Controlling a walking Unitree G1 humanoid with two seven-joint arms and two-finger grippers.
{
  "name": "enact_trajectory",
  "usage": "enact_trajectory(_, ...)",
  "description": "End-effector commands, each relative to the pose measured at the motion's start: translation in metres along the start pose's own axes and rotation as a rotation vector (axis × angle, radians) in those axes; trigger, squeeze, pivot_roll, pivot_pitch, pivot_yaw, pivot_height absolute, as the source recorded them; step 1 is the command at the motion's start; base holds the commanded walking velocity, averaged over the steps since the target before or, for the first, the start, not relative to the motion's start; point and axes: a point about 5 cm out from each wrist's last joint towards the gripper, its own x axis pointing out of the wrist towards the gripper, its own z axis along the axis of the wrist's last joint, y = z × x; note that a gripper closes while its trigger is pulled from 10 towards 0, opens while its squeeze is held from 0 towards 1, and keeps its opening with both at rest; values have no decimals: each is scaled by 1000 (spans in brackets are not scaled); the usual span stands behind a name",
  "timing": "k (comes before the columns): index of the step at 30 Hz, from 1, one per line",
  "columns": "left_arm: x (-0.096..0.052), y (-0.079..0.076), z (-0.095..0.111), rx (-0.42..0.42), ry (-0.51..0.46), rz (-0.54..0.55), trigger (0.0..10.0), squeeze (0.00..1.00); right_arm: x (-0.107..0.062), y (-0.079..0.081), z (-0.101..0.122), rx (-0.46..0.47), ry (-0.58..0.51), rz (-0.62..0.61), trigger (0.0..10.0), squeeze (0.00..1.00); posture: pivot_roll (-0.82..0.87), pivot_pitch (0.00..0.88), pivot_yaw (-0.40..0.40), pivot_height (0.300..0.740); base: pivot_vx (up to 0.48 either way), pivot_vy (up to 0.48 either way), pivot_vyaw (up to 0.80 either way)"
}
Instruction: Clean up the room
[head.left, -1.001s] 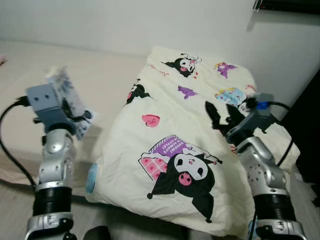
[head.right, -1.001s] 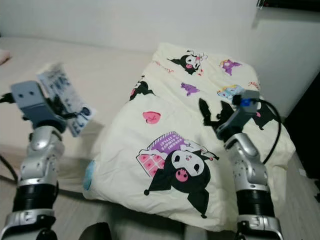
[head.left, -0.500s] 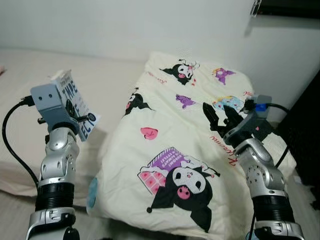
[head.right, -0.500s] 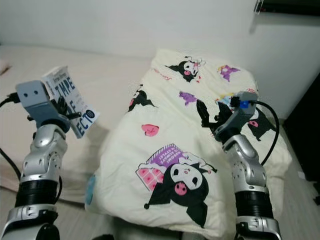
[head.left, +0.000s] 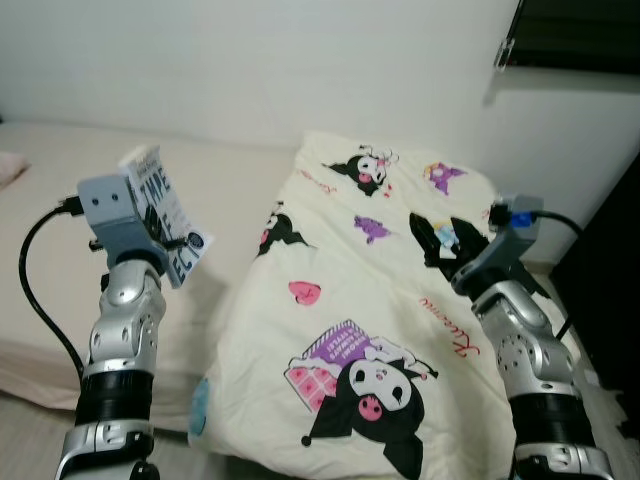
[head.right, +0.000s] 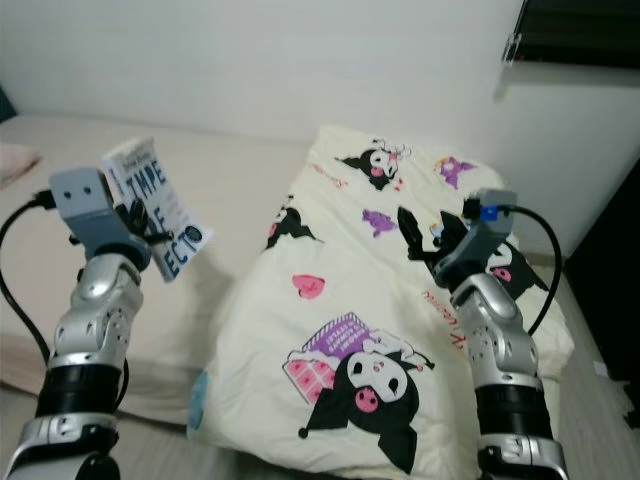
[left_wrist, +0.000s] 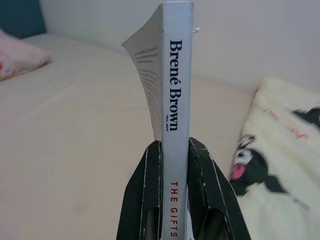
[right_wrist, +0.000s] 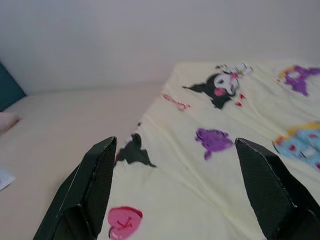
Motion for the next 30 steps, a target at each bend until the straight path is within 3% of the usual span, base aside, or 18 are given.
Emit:
enact_trajectory(1,-4,4,-15,33,29,-11,10000,0,-11,-21,-12,-15,51,-86,10000,0,-42,0,-5,676,0,0,0)
enact_trajectory(7,-13,11,-45,92,111,-18,10000,0,-20,-31,-21,-25,88,-131,10000,0,-53,0,-3,691,0,0,0)
enact_trajectory(9,-21,20,-67,134,167,-11,10000,0,-23,-33,-26,-22,100,-141,10000,0,-55,0,-2,701,0,0,0)
enact_trajectory(12,-26,25,-78,144,197,-2,10000,0,-25,-35,-30,-21,109,-147,10000,0,-55,0,-7,705,0,0,0)
enact_trajectory(13,-32,30,-91,160,244,9,10000,0,-27,-37,-35,-22,126,-157,10000,0,-58,0,-11,710,0,0,0)
enact_trajectory(15,-32,30,-91,160,244,9,10000,0,-27,-37,-35,-22,126,-157,10000,0,-58,0,-11,710,0,0,0)
enact_trajectory(16,-38,36,-105,174,295,17,10000,0,-29,-40,-41,-15,146,-169,10000,0,-58,0,-12,715,0,0,0)
enact_trajectory(17,-38,36,-105,174,295,17,10000,0,-29,-40,-41,-15,146,-169,10000,0,-58,0,-12,715,0,0,0)
enact_trajectory(20,-62,54,-140,211,437,49,10000,0,-39,-49,-65,-11,234,-202,10000,0,-65,0,-20,730,0,0,0)
enact_trajectory(25,-82,67,-165,237,548,82,10000,0,-52,-58,-90,-1,329,-241,10000,0,-74,0,-24,740,0,0,0)
enact_trajectory(27,-105,75,-187,261,667,103,10000,0,-81,-69,-129,6,503,-321,10000,0,-78,0,-24,740,0,0,0)
enact_trajectory(30,-110,76,-191,274,689,106,10000,0,-89,-70,-138,1,545,-337,10000,0,-78,0,-24,740,0,0,0)
